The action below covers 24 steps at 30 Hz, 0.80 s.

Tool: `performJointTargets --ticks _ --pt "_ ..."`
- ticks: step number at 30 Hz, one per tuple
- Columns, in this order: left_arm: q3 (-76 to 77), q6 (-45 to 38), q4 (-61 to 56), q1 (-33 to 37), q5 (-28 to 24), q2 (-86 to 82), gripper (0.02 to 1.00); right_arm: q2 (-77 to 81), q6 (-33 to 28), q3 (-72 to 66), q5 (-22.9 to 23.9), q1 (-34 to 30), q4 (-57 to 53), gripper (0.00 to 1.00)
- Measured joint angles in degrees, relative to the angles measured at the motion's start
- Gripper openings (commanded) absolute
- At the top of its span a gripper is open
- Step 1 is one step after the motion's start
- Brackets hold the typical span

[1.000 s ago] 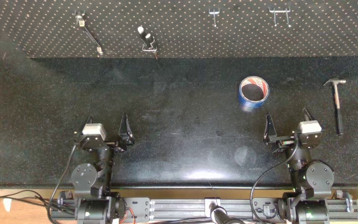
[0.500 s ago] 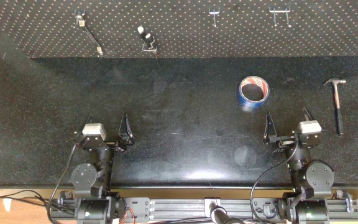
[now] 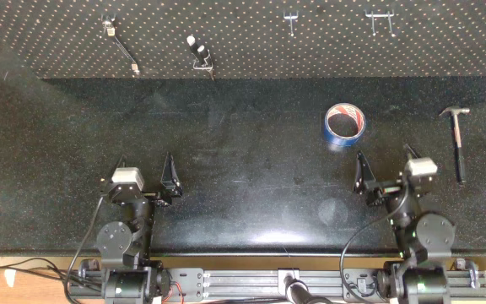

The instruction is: Place Tools Onto Pegboard

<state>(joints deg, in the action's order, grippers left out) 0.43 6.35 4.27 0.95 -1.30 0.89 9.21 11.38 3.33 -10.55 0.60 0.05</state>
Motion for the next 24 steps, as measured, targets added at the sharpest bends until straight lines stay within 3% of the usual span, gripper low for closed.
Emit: performJointTargets --ticks 6,11,19,24 --pt "0.0 0.0 0.0 0.0 0.0 0.0 0.996 22.3 2.6 17.0 -6.9 1.0 0.0 0.976" --pt "0.0 0.0 0.0 0.0 0.0 0.0 0.996 38.6 6.4 27.0 -8.7 3.8 -6.4 0.976" --pt "0.0 0.0 0.0 0.0 0.0 -0.1 0.996 59.4 7.5 43.4 -5.3 10.9 -25.0 0.976" --pt "0.0 0.0 0.0 0.0 0.0 -0.2 0.996 70.7 7.6 55.2 -0.2 12.9 -39.7 0.976"
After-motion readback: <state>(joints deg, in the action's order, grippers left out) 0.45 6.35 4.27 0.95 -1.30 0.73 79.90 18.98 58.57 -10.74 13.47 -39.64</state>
